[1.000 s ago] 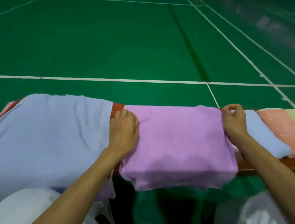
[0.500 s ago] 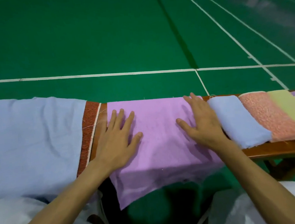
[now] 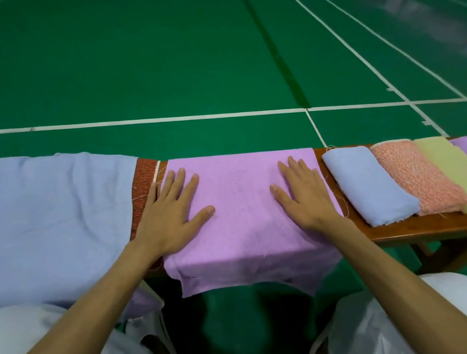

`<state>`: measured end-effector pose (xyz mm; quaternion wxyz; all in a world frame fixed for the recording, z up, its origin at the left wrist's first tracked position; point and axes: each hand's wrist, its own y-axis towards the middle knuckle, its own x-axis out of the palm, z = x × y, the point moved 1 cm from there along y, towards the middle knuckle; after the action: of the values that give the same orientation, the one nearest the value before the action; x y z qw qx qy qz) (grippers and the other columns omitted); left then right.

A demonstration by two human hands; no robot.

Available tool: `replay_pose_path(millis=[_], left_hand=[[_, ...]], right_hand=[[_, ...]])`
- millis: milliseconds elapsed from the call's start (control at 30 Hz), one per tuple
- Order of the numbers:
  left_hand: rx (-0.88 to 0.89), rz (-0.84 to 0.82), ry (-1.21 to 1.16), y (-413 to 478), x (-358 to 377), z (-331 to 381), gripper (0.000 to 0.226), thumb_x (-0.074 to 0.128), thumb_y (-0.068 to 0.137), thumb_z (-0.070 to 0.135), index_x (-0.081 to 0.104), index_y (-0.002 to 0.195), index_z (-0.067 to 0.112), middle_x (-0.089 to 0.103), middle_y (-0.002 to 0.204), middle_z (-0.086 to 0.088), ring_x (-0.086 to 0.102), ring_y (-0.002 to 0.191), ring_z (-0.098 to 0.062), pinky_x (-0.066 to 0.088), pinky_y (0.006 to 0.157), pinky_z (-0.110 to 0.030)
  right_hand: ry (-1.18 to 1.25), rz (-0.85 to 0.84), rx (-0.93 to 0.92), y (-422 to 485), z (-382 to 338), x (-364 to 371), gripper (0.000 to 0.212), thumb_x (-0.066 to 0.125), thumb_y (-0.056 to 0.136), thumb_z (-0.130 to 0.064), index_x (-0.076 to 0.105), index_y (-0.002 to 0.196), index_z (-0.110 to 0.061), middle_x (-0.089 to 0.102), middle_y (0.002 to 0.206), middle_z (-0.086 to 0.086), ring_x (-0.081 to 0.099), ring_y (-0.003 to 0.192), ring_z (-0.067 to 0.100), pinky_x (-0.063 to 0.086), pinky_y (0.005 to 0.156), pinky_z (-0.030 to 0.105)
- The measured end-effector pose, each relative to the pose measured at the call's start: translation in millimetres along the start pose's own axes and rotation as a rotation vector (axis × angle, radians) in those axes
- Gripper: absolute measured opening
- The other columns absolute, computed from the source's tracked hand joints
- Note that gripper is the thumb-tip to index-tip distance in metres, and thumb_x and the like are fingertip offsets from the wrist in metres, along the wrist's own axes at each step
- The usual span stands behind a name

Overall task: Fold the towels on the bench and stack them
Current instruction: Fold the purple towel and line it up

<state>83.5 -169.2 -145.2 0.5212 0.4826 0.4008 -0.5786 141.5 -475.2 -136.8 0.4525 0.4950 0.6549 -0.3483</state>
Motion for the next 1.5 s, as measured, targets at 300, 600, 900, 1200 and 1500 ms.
replay_pose_path(millis=[300,600,900,1200,1500], left_hand=[[-0.469,0.165,-0.135,-20.3,-24.9,3.7,0.059,0.063,0.092,0.062,0.051,0.123,0.013,0.053,0.122,-0.009,0.063,0.100,-0.034,0.057,0.081,-0.048],[-0.307,0.051,-0.480,-13.4,-34.2,0.0,0.026,0.070,0.097,0.029,0.061,0.082,0.010,0.065,0.080,-0.005,0.063,0.079,-0.025,0.055,0.072,-0.043],[-0.425,-0.051,-1.117,-10.4,-55.9,1.9,0.055,0.075,0.091,0.007,0.054,0.134,0.034,0.077,0.106,-0.002,0.075,0.094,-0.018,0.058,0.069,-0.024],[-0.361,0.061,-0.728,-23.0,-66.7,-19.9,0.025,0.075,0.093,0.013,0.074,0.109,0.032,0.078,0.082,0.014,0.073,0.077,-0.010,0.061,0.070,-0.027],[-0.264,0.235,-0.472,-35.4,-93.2,-8.6,0.020,0.081,0.083,0.014,0.082,0.104,0.016,0.077,0.090,0.001,0.071,0.080,-0.013,0.059,0.068,-0.030]], right_hand=[[-0.205,0.100,0.308,-36.2,9.3,-36.4,0.044,0.054,0.103,-0.033,0.047,0.140,-0.010,0.053,0.138,0.015,0.054,0.119,0.032,0.051,0.093,0.044],[0.069,0.100,0.323,-24.9,17.9,-35.9,0.021,0.056,0.103,-0.034,0.051,0.091,-0.017,0.061,0.090,0.003,0.055,0.078,0.021,0.041,0.071,0.034],[0.927,-0.024,0.164,-29.8,37.0,-56.6,0.074,0.066,0.096,0.000,0.032,0.154,-0.030,0.055,0.145,0.002,0.071,0.110,0.022,0.060,0.091,0.045],[0.798,-0.022,0.112,-42.8,58.8,-77.0,0.032,0.072,0.092,-0.002,0.073,0.120,-0.017,0.079,0.081,0.003,0.070,0.082,0.007,0.056,0.071,0.020],[0.542,0.194,0.100,-60.0,51.9,-109.1,0.026,0.087,0.078,-0.014,0.080,0.102,-0.020,0.078,0.086,-0.007,0.072,0.081,0.001,0.058,0.067,0.013]])
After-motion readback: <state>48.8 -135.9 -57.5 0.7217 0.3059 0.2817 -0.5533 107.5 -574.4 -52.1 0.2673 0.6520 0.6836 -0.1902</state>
